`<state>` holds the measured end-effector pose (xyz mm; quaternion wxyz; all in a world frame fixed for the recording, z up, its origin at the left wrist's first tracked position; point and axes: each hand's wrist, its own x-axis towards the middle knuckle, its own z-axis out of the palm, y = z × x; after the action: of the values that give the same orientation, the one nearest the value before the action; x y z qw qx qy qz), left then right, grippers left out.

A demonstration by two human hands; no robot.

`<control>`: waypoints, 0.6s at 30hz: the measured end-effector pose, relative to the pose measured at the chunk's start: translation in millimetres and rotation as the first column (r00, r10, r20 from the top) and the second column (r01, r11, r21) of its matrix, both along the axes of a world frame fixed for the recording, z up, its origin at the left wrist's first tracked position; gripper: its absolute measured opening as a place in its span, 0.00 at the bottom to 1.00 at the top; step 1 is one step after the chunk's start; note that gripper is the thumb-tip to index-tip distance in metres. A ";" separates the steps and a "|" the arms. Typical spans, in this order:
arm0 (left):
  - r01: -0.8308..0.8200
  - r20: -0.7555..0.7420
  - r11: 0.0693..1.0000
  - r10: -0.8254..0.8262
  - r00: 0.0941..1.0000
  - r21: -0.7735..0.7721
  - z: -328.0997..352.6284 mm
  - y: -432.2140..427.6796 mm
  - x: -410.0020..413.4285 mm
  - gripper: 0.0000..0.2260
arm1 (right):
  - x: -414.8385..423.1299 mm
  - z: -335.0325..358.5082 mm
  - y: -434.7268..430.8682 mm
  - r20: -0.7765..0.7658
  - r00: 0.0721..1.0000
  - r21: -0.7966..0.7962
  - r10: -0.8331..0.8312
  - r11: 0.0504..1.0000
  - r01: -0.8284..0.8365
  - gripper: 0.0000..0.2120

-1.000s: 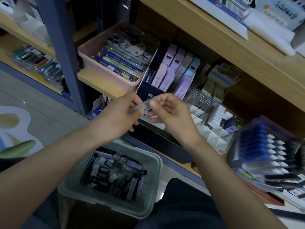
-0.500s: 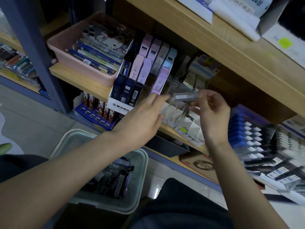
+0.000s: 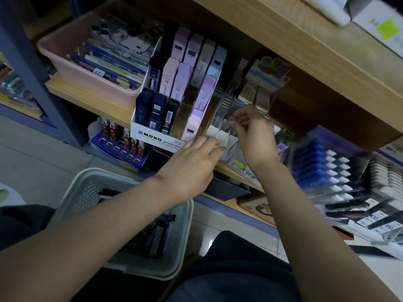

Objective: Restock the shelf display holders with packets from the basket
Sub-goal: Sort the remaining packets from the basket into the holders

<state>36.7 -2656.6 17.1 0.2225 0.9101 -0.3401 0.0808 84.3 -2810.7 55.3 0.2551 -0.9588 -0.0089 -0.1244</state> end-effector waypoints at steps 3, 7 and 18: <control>0.000 -0.003 1.000 0.000 1.000 0.011 -0.8 0.0 0.1 0.23 | 6.0 -4.5 1.8 0.012 1.000 -0.080 -0.011 0.997 0.012 0.06; 0.009 -0.011 1.000 -0.008 1.000 0.025 -1.5 1.3 -0.8 0.24 | 10.8 -4.6 1.3 0.057 0.996 -0.103 -0.062 0.992 0.067 0.08; 0.035 -0.014 0.999 -0.035 0.999 0.039 -12.8 56.7 -24.9 0.15 | -45.4 0.9 23.4 0.309 0.949 -0.226 0.067 0.974 0.005 0.05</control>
<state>11.8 -2600.0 4.3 0.2082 0.9088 -0.3560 0.0639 38.9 -2787.3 56.1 0.1428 -0.9490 -0.0784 -0.2700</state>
